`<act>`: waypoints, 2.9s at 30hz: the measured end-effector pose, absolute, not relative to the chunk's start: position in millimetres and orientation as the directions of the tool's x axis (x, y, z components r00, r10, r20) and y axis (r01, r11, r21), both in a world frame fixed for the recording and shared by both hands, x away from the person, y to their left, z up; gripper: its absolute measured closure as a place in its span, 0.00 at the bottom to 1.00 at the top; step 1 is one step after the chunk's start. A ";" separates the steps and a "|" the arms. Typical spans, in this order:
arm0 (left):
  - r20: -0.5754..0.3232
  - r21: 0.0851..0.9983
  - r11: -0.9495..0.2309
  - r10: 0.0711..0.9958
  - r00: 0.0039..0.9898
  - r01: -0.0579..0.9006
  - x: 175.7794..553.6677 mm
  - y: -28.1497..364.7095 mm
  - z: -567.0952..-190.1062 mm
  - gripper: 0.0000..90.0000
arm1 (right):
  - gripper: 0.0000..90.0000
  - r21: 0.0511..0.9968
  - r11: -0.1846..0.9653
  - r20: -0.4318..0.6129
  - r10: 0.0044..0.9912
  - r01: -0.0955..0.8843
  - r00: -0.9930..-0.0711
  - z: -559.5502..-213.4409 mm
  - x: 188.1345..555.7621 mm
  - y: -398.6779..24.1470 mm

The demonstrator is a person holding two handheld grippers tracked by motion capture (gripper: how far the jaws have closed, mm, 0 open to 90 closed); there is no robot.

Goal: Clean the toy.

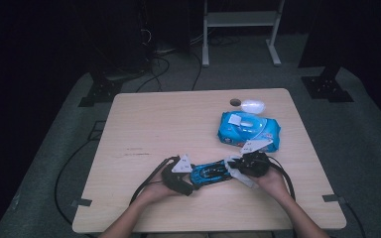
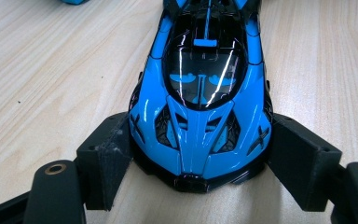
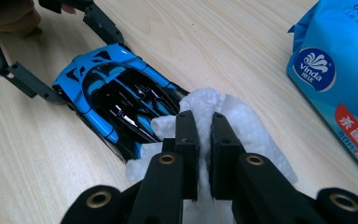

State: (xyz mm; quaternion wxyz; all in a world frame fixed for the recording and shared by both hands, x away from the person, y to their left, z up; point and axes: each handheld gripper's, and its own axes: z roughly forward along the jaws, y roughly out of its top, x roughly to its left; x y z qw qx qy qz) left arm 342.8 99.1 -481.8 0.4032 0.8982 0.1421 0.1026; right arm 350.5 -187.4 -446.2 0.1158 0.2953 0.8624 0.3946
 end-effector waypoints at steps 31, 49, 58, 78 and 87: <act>0.065 0.750 -0.636 0.346 0.936 0.183 343.5 98.6 -481.8 0.28 | 0.93 0.754 0.525 -0.011 0.611 0.395 -0.792 -445.6 366.9 -167.9; 0.060 0.753 -0.630 0.353 0.934 0.190 343.5 97.9 -482.1 0.28 | 0.93 0.780 0.490 0.057 0.564 0.389 -0.824 -437.0 336.4 -183.9; 0.062 0.752 -0.632 0.351 0.934 0.187 343.6 97.6 -482.0 0.28 | 0.93 0.757 0.500 0.061 0.587 0.420 -0.808 -446.8 335.1 -199.0; 0.061 0.752 -0.632 0.348 0.935 0.187 344.1 97.8 -482.0 0.28 | 0.92 0.744 0.523 0.060 0.567 0.416 -0.821 -445.1 334.8 -193.6; 0.060 0.752 -0.632 0.350 0.935 0.188 344.0 97.8 -482.0 0.28 | 0.92 0.755 0.514 0.079 0.546 0.408 -0.834 -452.1 335.6 -181.2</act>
